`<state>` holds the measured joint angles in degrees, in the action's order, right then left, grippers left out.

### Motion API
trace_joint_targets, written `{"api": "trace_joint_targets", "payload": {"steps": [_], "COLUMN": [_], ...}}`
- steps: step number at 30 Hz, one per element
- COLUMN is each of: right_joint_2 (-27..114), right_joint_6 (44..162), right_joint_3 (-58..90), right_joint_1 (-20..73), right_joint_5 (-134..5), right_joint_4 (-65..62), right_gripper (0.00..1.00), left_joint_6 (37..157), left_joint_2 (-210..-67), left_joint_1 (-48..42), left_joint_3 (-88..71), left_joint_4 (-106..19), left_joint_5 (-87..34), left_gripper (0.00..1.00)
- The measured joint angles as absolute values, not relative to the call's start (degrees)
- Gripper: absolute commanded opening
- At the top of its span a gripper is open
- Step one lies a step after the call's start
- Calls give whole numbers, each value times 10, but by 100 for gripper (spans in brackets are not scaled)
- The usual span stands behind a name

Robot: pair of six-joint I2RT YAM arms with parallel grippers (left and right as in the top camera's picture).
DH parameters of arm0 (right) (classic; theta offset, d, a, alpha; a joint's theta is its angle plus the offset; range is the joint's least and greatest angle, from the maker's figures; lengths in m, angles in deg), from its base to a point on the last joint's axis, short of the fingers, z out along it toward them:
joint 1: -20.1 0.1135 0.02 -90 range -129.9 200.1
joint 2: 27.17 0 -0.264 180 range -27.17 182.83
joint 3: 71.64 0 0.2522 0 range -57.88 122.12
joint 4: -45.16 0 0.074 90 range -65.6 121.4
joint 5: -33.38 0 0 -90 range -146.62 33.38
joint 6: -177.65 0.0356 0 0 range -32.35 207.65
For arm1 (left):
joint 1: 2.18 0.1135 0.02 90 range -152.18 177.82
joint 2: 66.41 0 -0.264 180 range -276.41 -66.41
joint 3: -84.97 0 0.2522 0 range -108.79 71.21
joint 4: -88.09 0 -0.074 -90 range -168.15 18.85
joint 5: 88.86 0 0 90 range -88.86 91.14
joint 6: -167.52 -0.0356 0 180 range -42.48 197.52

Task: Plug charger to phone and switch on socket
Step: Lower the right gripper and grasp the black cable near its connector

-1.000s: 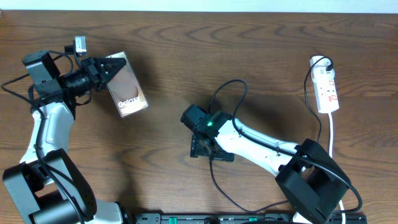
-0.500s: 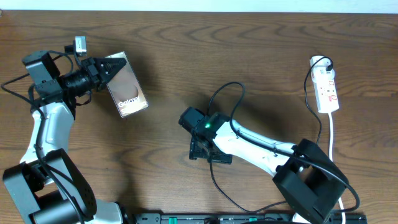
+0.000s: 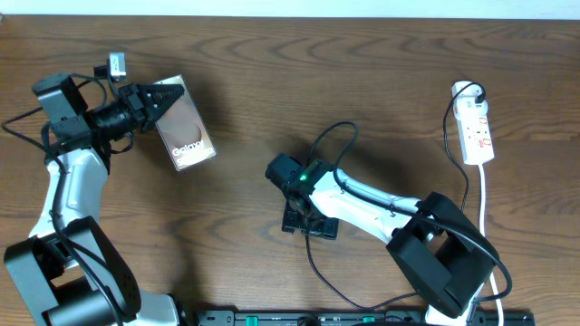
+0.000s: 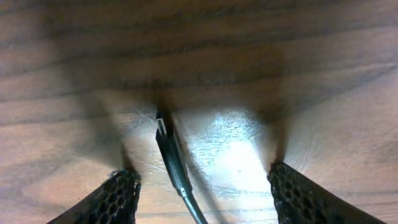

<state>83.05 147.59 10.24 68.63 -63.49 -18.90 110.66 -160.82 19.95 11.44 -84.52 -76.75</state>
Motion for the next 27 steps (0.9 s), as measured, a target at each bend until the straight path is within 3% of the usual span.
{"api": "trace_joint_targets", "payload": {"steps": [3,7,18,27], "right_joint_2": [830,830,830,830], "right_joint_6": [1476,1474,1472,1463], "right_joint_3": [102,102,102,102], "right_joint_1": [686,686,668,668], "right_joint_5": [-635,-637,-645,-644], "right_joint_4": [-189,-186,-181,-178], "right_gripper": [54,38,33,1], "left_joint_6": [1107,1107,1107,1107], "left_joint_2": [-1608,-1608,-1608,-1608], "left_joint_1": [199,199,199,199], "left_joint_3": [114,114,114,114], "left_joint_4": [-845,-845,-845,-845], "left_joint_5": [-767,-768,-768,-768], "left_gripper": [7,7,7,7]}}
